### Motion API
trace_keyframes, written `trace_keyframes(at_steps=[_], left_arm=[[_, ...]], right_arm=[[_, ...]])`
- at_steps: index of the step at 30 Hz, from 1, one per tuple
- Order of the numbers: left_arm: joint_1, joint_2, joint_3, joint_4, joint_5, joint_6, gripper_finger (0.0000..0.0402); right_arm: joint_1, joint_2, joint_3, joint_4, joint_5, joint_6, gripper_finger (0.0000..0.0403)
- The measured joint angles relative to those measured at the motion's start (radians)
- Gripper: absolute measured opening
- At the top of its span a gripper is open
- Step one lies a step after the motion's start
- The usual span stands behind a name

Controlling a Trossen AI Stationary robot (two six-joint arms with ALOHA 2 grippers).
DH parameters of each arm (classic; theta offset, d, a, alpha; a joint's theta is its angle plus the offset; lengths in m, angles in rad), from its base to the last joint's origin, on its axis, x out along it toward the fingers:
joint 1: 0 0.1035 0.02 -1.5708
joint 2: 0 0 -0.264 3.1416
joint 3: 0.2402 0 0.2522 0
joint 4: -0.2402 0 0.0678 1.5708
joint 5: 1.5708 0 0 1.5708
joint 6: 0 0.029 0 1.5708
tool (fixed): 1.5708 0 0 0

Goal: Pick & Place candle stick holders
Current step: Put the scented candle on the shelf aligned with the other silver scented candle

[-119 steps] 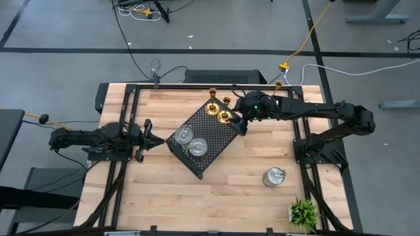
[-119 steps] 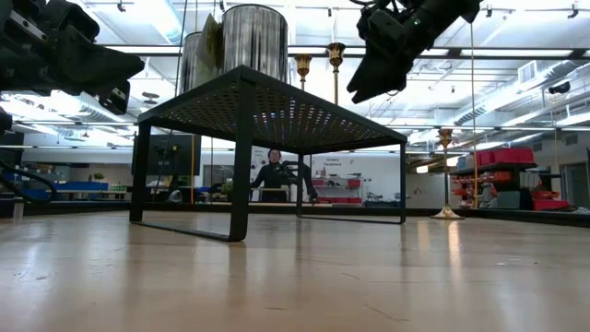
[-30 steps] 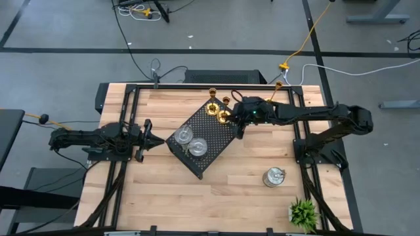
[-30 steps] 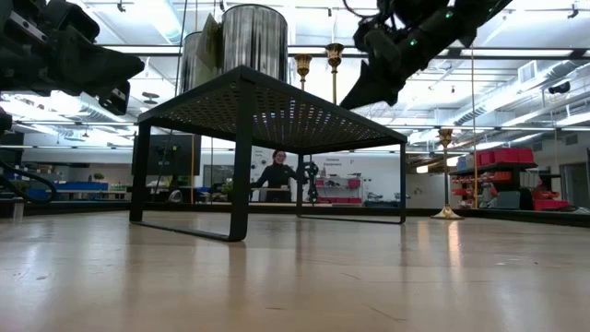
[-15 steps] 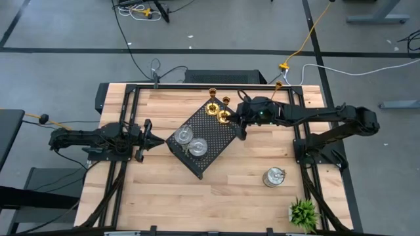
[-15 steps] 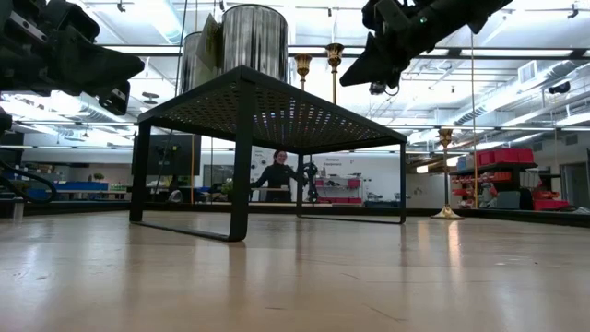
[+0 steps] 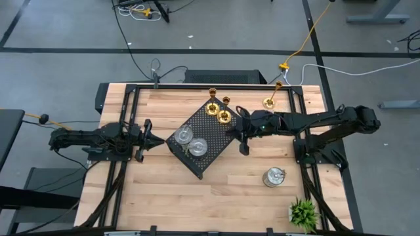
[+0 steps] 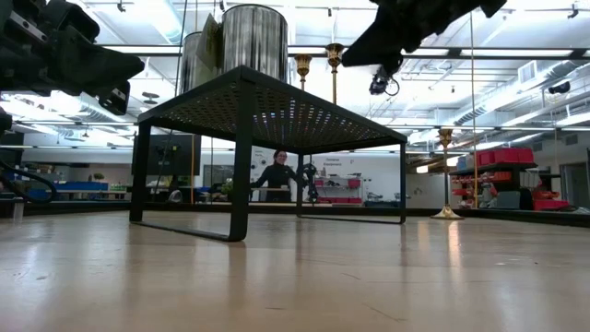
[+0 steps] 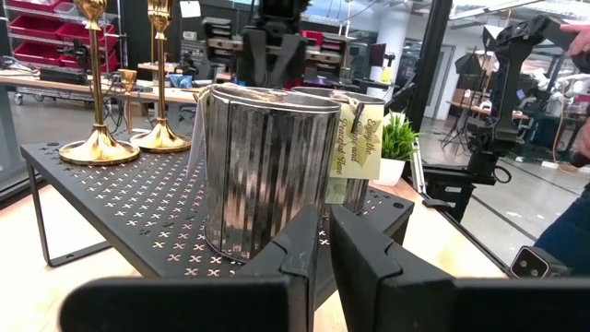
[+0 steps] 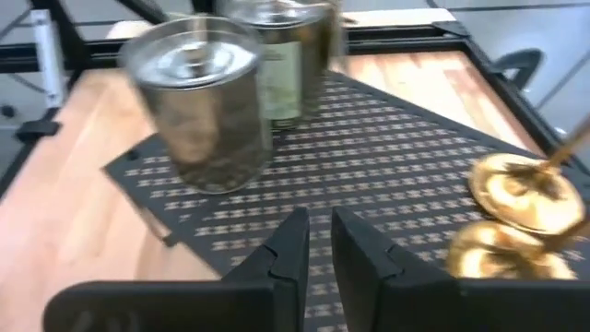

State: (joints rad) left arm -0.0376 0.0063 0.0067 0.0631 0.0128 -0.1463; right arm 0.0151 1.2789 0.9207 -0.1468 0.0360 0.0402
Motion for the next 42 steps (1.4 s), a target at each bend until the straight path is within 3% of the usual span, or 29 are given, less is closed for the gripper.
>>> trace_keyframes(at_steps=[11,20,30,36,42], left_arm=[[0.000,0.000,0.000,0.000,0.000,0.000,0.0039],[0.000,0.000,0.000,0.000,0.000,0.000,0.0039],[0.000,0.000,0.000,0.000,0.000,0.000,0.0039],[0.000,0.000,0.000,0.000,0.000,0.000,0.0039],[0.000,0.000,0.000,0.000,0.000,0.000,0.0039]], right_arm=[[0.131,-0.003,0.000,-0.010,-0.002,0.003,0.0054],[0.235,-0.091,0.000,-0.138,-0.089,0.025,0.0055],[0.381,-0.149,0.000,-0.164,-0.105,0.004,0.0058],[0.438,-0.149,0.000,-0.209,-0.105,0.018,0.0087],[0.486,-0.149,0.000,-0.257,-0.106,0.031,0.0141]])
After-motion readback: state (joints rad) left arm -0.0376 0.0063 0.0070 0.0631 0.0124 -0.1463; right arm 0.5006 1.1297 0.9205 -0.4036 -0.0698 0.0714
